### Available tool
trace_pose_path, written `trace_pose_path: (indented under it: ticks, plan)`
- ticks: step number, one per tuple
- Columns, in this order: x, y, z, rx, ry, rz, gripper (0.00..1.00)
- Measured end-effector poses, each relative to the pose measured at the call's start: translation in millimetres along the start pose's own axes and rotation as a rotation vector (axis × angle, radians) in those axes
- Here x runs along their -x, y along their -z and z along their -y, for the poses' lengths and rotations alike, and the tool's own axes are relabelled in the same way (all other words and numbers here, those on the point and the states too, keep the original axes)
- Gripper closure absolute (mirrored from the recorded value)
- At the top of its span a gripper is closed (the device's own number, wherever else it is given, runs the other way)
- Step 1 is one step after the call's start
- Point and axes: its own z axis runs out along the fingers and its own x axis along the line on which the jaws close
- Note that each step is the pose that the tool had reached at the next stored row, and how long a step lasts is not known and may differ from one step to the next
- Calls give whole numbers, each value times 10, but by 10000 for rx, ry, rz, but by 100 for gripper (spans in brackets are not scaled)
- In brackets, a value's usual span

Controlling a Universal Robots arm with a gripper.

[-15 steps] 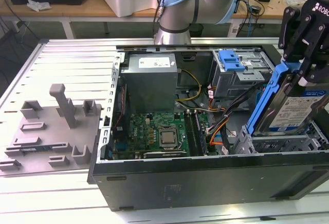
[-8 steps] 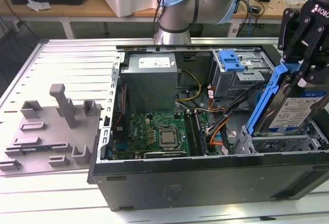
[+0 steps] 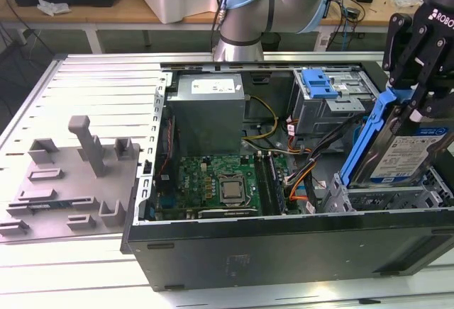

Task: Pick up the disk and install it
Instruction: 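Insert the disk into the insertion slot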

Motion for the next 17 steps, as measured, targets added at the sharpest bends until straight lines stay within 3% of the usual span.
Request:
trace_pose_path:
  ticks: [17]
  plan:
    - [2,-38,2,0,9,0,64]
